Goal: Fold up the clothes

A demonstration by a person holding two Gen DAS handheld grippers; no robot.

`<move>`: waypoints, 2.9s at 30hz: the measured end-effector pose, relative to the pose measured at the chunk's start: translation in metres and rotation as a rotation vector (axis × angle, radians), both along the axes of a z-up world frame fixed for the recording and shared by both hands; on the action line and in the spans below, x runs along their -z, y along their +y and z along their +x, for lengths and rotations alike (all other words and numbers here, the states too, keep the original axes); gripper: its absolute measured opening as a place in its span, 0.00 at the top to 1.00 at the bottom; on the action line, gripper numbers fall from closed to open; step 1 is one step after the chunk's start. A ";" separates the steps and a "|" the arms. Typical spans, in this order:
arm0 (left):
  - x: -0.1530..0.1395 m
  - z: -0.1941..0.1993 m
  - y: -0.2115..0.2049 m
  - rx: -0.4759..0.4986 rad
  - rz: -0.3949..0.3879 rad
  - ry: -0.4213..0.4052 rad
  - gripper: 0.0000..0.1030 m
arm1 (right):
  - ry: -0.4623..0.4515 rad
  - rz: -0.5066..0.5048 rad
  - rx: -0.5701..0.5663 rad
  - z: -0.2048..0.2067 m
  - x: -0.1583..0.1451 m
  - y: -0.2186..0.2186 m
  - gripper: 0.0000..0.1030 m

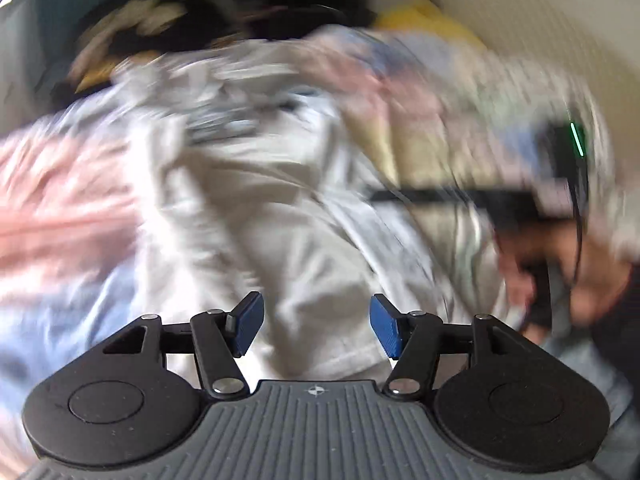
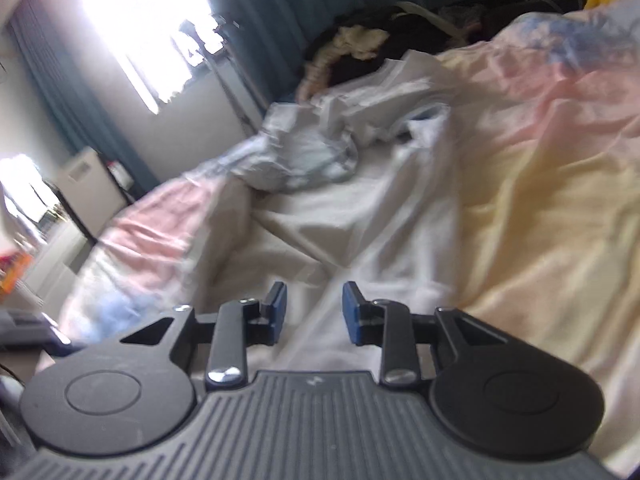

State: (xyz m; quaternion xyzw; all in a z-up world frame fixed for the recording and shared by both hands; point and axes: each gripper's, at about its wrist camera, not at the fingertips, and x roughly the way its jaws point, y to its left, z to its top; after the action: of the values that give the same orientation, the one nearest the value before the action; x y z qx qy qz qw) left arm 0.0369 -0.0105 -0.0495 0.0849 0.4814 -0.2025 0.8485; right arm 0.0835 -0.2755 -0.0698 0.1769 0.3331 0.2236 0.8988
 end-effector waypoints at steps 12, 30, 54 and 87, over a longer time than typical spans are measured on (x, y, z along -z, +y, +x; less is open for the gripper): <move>-0.001 0.035 0.115 -0.395 -0.210 0.164 0.35 | 0.213 0.146 0.118 -0.055 0.003 -0.042 0.41; 0.032 0.038 0.127 -0.426 -0.421 0.427 0.49 | 0.352 0.417 0.038 -0.062 0.034 -0.020 0.44; 0.042 0.041 0.105 -0.431 -0.429 0.464 0.45 | 0.278 0.501 0.045 -0.055 0.029 -0.019 0.90; -0.048 -0.099 0.172 -0.462 -0.833 0.363 0.94 | 0.274 0.493 0.006 -0.175 -0.048 -0.074 0.94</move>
State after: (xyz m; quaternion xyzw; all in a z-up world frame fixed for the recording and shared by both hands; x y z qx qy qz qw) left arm -0.0619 0.1613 -0.0013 -0.4061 0.5056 -0.1957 0.7356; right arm -0.0916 -0.3493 -0.0214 0.4197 0.3865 0.2690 0.7760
